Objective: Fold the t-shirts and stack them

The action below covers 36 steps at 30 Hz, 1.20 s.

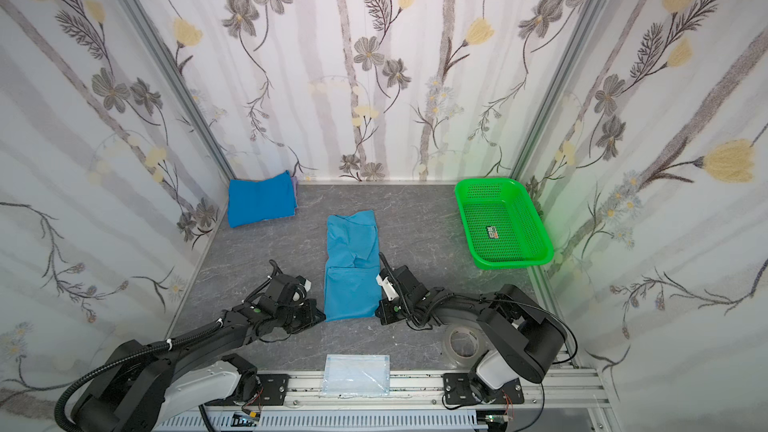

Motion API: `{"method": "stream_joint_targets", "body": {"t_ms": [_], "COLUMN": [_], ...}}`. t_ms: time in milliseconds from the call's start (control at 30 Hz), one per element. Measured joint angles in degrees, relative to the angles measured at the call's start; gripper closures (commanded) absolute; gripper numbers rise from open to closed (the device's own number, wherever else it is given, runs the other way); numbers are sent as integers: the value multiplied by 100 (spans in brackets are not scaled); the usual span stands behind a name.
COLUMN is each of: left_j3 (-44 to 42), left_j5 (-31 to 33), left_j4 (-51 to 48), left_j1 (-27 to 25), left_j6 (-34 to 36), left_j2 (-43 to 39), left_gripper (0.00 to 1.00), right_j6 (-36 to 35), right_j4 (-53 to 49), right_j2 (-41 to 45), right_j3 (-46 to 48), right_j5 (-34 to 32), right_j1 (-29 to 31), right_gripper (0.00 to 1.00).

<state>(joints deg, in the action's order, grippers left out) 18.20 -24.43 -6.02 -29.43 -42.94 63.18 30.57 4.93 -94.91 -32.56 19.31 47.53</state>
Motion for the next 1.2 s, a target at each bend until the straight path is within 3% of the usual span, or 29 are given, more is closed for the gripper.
{"method": "stream_joint_targets", "body": {"t_ms": [267, 433, 567, 700, 833, 1033, 1200], "left_j3": [81, 505, 979, 1589, 2367, 3779, 4822], "left_j5": [-26, -22, -24, -20, 70, 98, -127], "left_j4": [-671, -1287, -1550, -1650, -1751, -1818, -1731], "left_j1": [-109, -236, -251, -243, -46, 424, 658], "left_j6": [-39, -111, -151, -79, 92, 444, 732], "left_j2": [-769, -1482, -1488, -905, -160, 1250, 2393], "left_gripper": [100, 100, 100, 100, 100, 100, 100], "right_j6": [4, 26, 24, -22, -170, -667, -931], "right_j4": [-675, -1296, -1703, -2116, -2350, -2640, -2898], "right_j2": [608, 1174, 1368, 1373, 1237, -24, -909], "right_j3": [46, -212, -686, -1209, -1740, -2927, -3842], "right_j5": [33, 157, 234, 385, 584, 997, 1228], "right_j1": [391, 546, 470, 63, -761, -1705, -2070], "right_gripper": [100, 100, 100, 100, 100, 100, 100]}}
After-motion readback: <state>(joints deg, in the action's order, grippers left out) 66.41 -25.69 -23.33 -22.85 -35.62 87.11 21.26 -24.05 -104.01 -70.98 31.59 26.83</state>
